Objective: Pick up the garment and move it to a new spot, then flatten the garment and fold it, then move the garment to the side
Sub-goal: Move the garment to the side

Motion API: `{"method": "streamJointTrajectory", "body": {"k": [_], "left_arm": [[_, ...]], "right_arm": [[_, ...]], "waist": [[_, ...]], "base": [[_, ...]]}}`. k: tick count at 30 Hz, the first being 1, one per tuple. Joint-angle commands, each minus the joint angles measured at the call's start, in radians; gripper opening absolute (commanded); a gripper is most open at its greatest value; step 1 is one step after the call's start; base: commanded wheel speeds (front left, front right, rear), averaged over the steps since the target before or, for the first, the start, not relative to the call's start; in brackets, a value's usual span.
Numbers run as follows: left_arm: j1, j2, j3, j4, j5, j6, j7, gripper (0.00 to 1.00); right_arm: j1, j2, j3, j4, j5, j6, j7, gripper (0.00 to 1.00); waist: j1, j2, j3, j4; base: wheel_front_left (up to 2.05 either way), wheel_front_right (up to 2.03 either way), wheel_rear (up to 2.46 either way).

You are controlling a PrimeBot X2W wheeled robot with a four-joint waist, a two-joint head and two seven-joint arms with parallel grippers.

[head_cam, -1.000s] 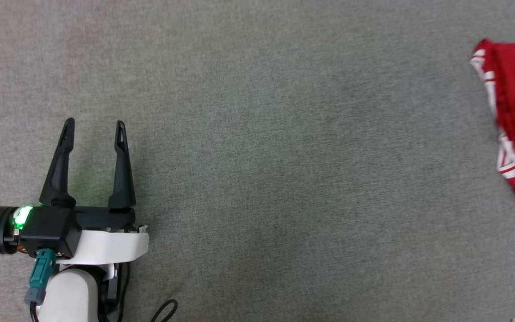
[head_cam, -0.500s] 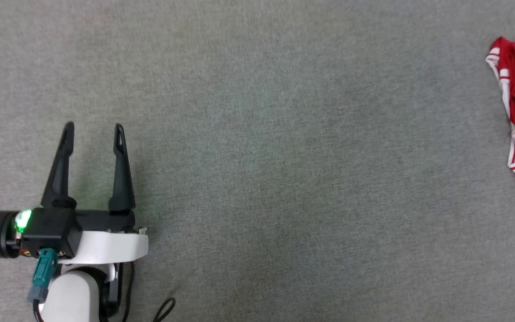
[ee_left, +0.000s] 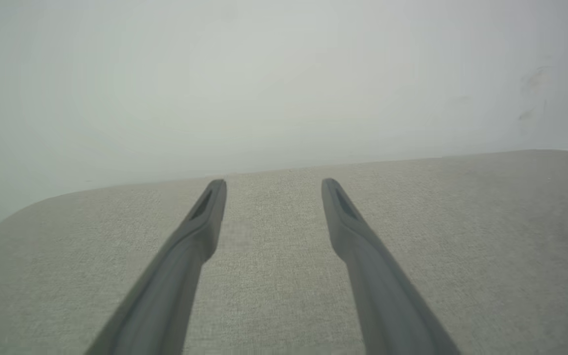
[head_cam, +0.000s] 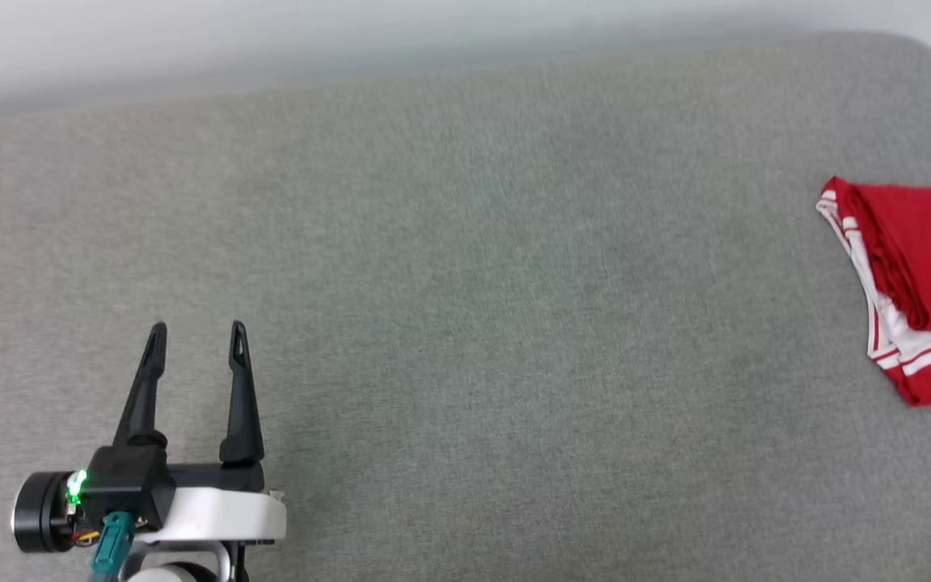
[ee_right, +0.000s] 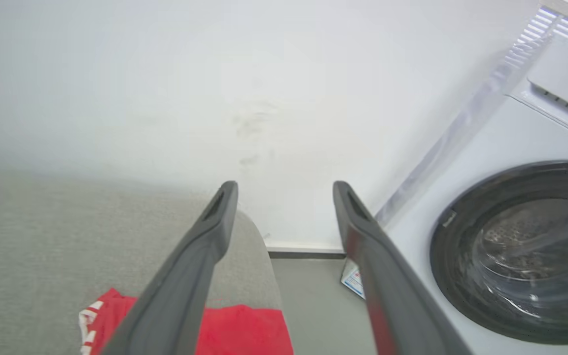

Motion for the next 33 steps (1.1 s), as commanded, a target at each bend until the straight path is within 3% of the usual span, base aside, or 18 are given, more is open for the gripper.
{"method": "streamJointTrajectory", "body": {"k": [1, 8, 13, 19, 24, 33], "left_arm": [[0.018, -0.004, 0.004, 0.002, -0.003, 0.005, -0.002, 1.00], [0.051, -0.010, 0.000, 0.029, -0.008, -0.001, -0.002, 1.00], [0.068, -0.014, -0.007, 0.053, -0.010, -0.005, -0.002, 1.00], [0.098, -0.016, -0.004, 0.084, -0.003, 0.000, -0.002, 1.00], [0.115, -0.017, -0.003, 0.113, -0.009, -0.006, -0.002, 1.00], [0.128, -0.021, -0.019, 0.146, -0.018, -0.024, -0.002, 1.00]], "right_arm": [[0.021, 0.033, -0.008, -0.028, -0.007, -0.002, -0.025, 1.00], [0.164, 0.227, -0.076, -0.264, -0.025, -0.001, -0.084, 1.00], [0.333, 0.358, -0.066, -0.482, -0.036, -0.002, -0.086, 1.00], [0.512, 0.492, -0.039, -0.584, -0.038, -0.001, -0.086, 1.00], [0.640, 0.542, -0.030, -0.601, -0.027, -0.001, -0.086, 1.00], [0.787, 0.564, -0.031, -0.646, -0.024, -0.001, -0.086, 1.00]], "waist": [[0.0002, 0.0000, -0.054, 0.025], [0.0002, 0.0000, -0.134, 0.076], [0.0002, 0.0000, -0.183, 0.115], [0.0002, 0.0000, -0.236, 0.138], [0.0002, 0.0000, -0.263, 0.146], [0.0002, 0.0000, -0.285, 0.140]], "base": [[0.00, 0.00, 0.00], [0.00, 0.00, 0.00], [0.00, 0.00, 0.00], [0.00, 0.00, 0.00], [0.00, 0.00, 0.00], [0.00, 0.00, 0.00]]}}
